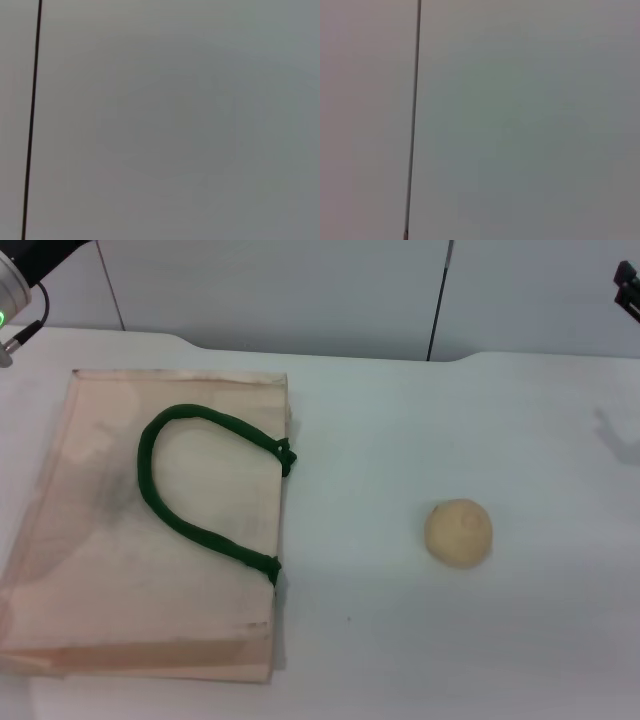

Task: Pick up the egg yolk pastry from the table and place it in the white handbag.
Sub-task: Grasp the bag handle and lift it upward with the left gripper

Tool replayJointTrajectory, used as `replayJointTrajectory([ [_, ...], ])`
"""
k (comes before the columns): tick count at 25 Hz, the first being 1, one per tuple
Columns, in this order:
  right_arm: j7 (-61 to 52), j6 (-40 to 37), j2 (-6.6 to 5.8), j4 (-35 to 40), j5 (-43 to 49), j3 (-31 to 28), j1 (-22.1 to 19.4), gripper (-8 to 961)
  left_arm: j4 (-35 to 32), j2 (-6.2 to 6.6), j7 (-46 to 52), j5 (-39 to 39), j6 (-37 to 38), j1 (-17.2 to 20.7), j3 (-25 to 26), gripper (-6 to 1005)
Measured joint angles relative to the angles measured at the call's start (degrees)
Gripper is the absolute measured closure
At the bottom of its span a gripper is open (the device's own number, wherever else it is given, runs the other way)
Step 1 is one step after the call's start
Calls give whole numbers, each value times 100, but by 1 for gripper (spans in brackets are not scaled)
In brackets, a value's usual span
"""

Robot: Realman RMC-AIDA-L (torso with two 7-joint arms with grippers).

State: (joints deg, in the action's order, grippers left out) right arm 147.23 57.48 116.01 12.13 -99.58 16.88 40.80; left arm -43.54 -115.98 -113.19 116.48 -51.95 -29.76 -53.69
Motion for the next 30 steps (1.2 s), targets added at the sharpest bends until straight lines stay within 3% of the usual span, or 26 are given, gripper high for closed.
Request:
replayJointTrajectory([
  [24,-2,8,-9,9,0,0,-20,190,-59,6,157,-16,-79,50,71,543],
  [28,-3,-37,-9,9,0,0,-20,190,-164,6,406,-325,-86,60,70,544],
  [30,-27,-57,-9,9,8,0,-24,190,-549,4,948,-852,-87,108,69,543],
])
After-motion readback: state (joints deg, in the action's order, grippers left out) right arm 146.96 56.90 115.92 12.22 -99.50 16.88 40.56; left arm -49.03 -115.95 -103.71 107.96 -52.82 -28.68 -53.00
